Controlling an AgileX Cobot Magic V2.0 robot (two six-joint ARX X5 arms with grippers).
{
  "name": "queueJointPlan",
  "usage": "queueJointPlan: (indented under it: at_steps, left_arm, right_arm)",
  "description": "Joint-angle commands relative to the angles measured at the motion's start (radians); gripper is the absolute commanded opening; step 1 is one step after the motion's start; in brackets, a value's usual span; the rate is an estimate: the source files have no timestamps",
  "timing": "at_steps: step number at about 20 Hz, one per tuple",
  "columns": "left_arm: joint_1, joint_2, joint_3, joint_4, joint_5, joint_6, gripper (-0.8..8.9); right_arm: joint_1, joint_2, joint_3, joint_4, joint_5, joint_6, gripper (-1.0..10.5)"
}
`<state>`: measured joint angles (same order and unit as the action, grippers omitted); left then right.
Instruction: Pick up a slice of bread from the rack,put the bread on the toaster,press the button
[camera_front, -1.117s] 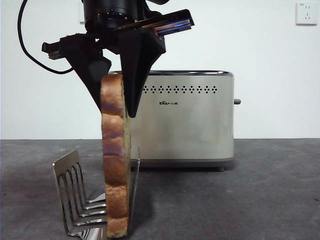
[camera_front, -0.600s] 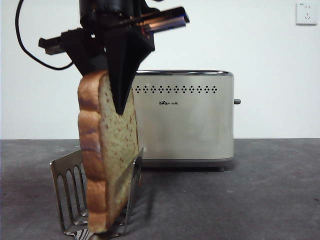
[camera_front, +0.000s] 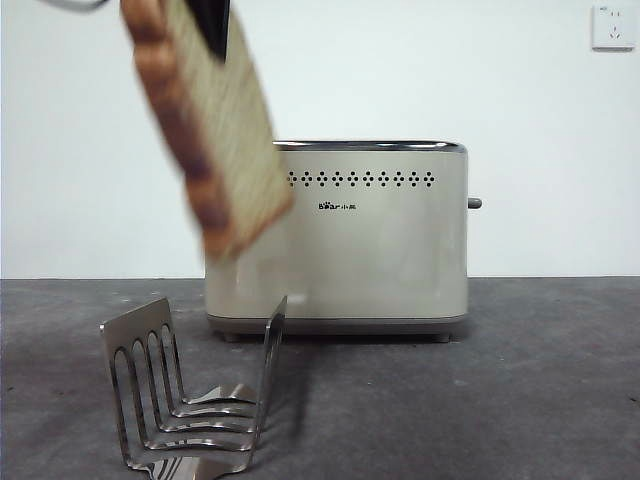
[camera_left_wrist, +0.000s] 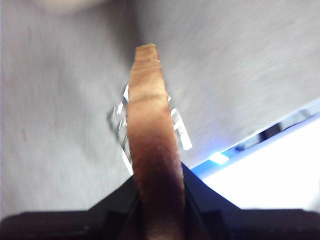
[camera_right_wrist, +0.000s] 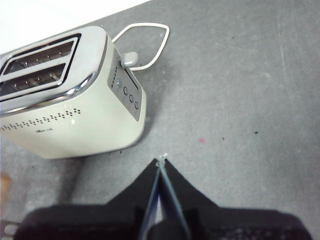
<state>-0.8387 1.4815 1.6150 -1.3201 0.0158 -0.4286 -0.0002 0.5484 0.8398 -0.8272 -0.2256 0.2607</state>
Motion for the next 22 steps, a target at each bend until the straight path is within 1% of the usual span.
queueJointPlan:
  at_steps: [1,4,5,7,9,11,13,15,17,22]
  left_arm:
    - [0.002,-0.034,0.104,0.003,-0.012,0.274,0.53]
    - [0.002,-0.041,0.256,0.004,-0.095,0.599,0.53]
    - [0.002,-0.04,0.294,0.007,-0.131,0.721,0.53]
    - [0.002,-0.04,0.331,0.021,-0.155,0.931,0.53]
    - [0.008,-0.04,0.332,0.058,-0.155,1.098,0.53]
    - [0.038,-0.032,0.332,0.109,-0.159,1.242,0.53]
    - [0.053,-0.016,0.332,0.165,-0.159,1.304,0.52]
    - [0.069,0.008,0.332,0.192,-0.158,1.359,-0.12]
    - [0.089,0.032,0.332,0.205,-0.145,1.411,-0.09]
    - [0.106,0.106,0.332,0.276,-0.135,1.429,-0.09]
  right_arm:
    - [0.001,0.006,0.005,-0.021,0.002,-0.012,0.0]
    - [0.001,0.018,0.005,-0.063,0.002,-0.012,0.0]
    - [0.001,0.019,0.005,-0.064,0.001,-0.012,0.0]
    - [0.001,0.018,0.005,-0.046,-0.003,-0.012,0.0]
    - [0.001,0.018,0.005,-0.031,-0.01,-0.011,0.0]
    - [0.001,0.018,0.005,-0.025,-0.01,-0.011,0.0]
    - [0.001,0.018,0.005,-0.023,-0.01,-0.012,0.0]
    - [0.001,0.018,0.005,-0.023,-0.01,-0.012,0.0]
    - [0.001,0.018,0.005,-0.022,-0.01,-0.012,0.0]
    - [0.001,0.018,0.005,-0.023,-0.011,-0.011,0.0]
